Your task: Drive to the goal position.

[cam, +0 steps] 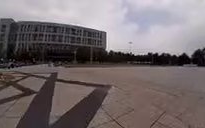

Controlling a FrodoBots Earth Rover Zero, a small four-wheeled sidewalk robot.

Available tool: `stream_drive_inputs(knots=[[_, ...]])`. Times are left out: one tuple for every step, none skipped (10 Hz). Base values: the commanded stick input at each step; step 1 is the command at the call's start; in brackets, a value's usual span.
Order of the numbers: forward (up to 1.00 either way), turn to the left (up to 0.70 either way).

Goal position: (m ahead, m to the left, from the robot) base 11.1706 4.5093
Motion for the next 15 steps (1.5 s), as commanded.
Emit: stream_drive_inputs(knots=[[0.70, 0.14], [0.70, 0.14], [0.70, 0.14], [0.70, 0.14], [0.70, 0.14], [0.70, 0.14], [0.70, 0.14], [0.70, 0.14], [0.70, 0.14], [0.70, 0.14], [0.70, 0.14], [0.70, 0.14], [0.70, 0.14], [0.70, 0.14], [0.70, 0.14]])
